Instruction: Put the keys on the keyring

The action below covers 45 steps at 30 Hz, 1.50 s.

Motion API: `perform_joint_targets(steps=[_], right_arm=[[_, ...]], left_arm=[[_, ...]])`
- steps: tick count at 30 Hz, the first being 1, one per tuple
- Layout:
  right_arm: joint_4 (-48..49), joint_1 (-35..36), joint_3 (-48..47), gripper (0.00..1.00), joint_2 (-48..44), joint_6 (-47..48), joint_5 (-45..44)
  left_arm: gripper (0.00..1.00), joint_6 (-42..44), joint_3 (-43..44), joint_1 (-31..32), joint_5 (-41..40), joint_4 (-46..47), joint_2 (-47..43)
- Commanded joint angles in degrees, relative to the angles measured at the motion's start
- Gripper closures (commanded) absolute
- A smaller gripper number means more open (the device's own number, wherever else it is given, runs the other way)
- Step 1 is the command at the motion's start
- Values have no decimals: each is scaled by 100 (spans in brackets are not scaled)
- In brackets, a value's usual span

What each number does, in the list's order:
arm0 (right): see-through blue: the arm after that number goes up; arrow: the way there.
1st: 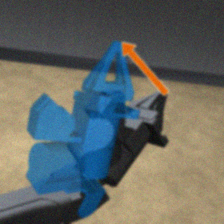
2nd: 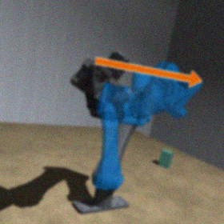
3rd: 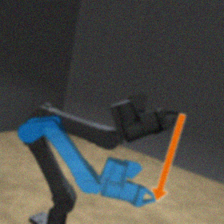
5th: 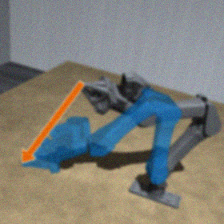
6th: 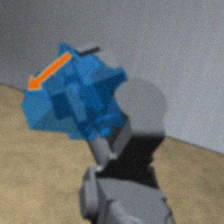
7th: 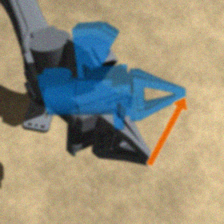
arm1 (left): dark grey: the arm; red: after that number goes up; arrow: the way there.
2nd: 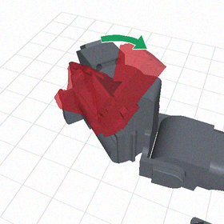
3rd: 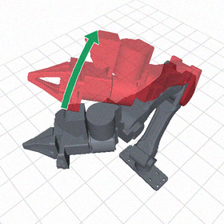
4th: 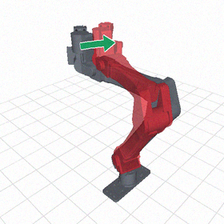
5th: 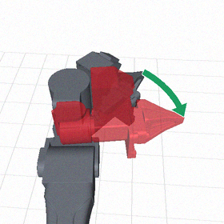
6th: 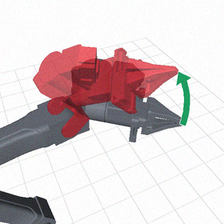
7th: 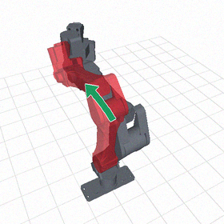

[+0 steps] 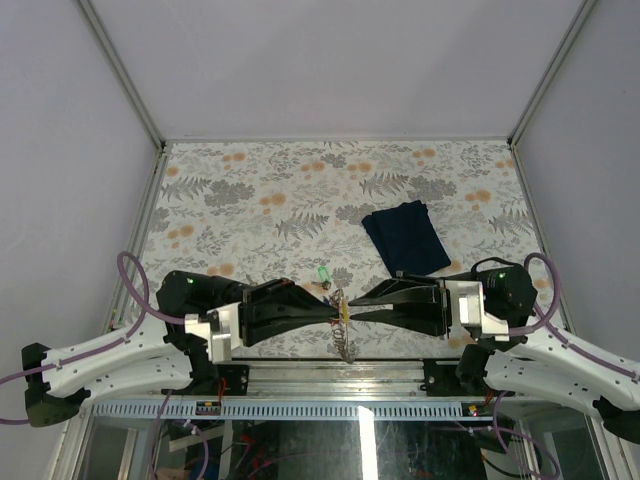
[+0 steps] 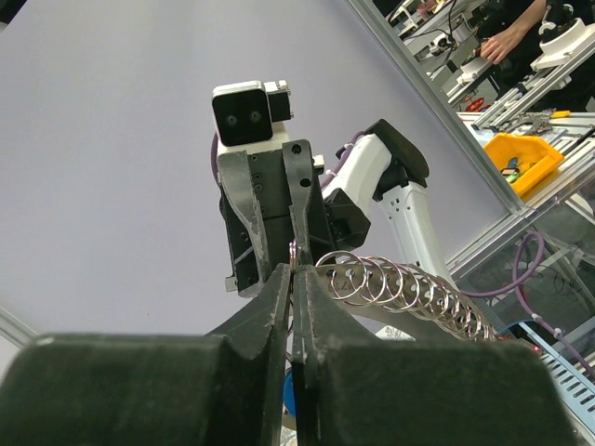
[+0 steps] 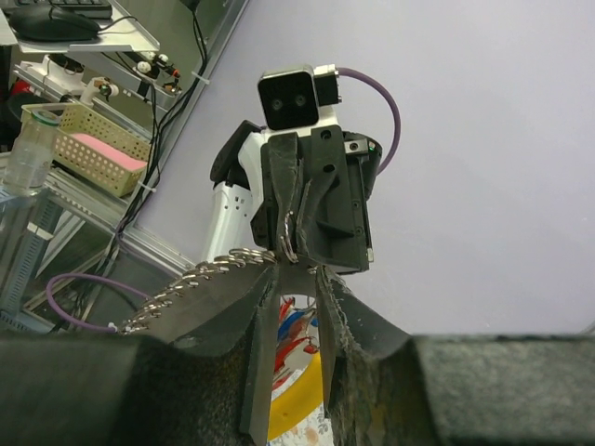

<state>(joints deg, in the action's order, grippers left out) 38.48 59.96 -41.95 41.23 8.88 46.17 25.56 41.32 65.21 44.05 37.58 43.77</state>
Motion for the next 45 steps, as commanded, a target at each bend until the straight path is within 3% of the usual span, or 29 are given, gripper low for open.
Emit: perform_joint_targets(steps=[1,30,45], right_arm=[[136,171,-311,72,43,239,-57],[226,337,-342,80,154,352,-283],[-237,334,-348,77,-109,581,-396]], left_arm=[[100,41,-34,12,-193,478,-34],[100,46,72,10,-141,312,118],[100,66,78,18,-159,303,96]])
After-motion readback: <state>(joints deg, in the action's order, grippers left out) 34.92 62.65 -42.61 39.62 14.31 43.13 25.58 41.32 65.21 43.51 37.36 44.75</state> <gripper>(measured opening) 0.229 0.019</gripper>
